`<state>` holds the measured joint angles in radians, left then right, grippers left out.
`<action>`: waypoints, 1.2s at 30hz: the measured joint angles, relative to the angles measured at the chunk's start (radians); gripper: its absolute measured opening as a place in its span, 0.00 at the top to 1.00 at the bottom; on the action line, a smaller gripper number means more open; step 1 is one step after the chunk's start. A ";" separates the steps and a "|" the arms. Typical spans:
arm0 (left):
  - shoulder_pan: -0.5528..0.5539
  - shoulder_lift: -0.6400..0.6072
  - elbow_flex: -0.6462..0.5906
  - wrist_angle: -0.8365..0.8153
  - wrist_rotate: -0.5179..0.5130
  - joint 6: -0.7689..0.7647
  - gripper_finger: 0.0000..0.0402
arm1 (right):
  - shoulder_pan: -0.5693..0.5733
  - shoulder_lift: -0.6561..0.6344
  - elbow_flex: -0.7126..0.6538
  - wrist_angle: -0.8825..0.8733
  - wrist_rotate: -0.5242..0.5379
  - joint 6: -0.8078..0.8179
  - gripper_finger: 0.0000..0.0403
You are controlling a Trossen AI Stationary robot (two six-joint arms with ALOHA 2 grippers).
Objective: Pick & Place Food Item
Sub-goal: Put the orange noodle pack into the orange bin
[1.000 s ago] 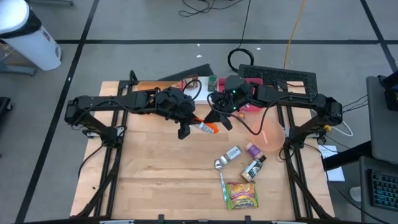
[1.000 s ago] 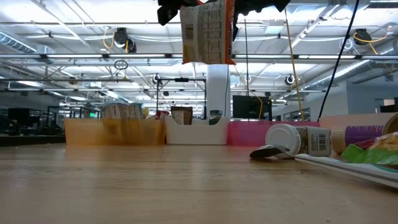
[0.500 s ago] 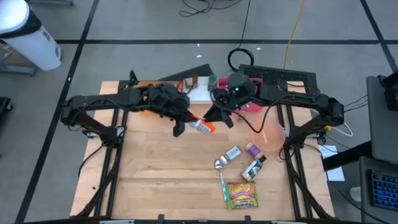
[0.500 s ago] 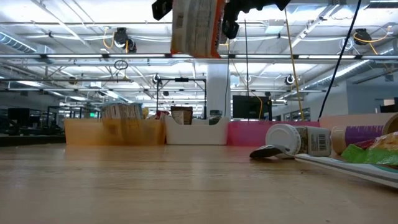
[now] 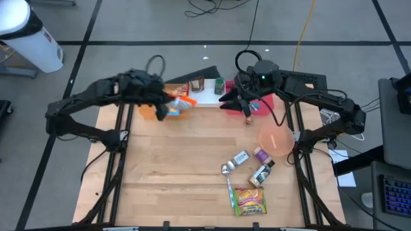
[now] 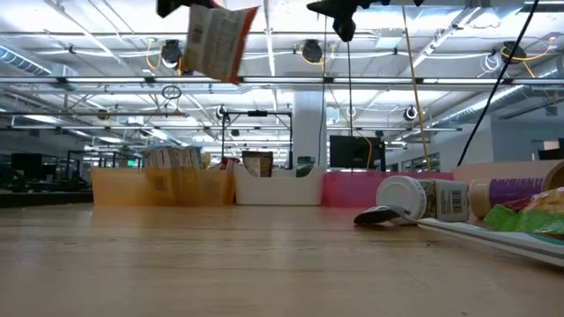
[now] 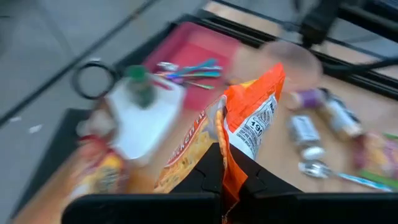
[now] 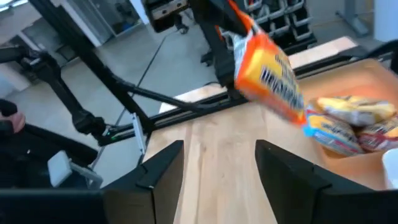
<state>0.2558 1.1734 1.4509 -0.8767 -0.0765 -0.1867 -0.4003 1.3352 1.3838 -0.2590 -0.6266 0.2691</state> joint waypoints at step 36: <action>0.092 -0.422 -0.678 0.219 -0.665 -0.543 0.99 | 0.211 -0.007 -0.625 0.891 0.191 0.530 0.55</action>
<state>0.3474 0.7517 0.7734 -0.6578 -0.7415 -0.7302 -0.1890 1.3281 0.7591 0.6324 -0.4360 0.7995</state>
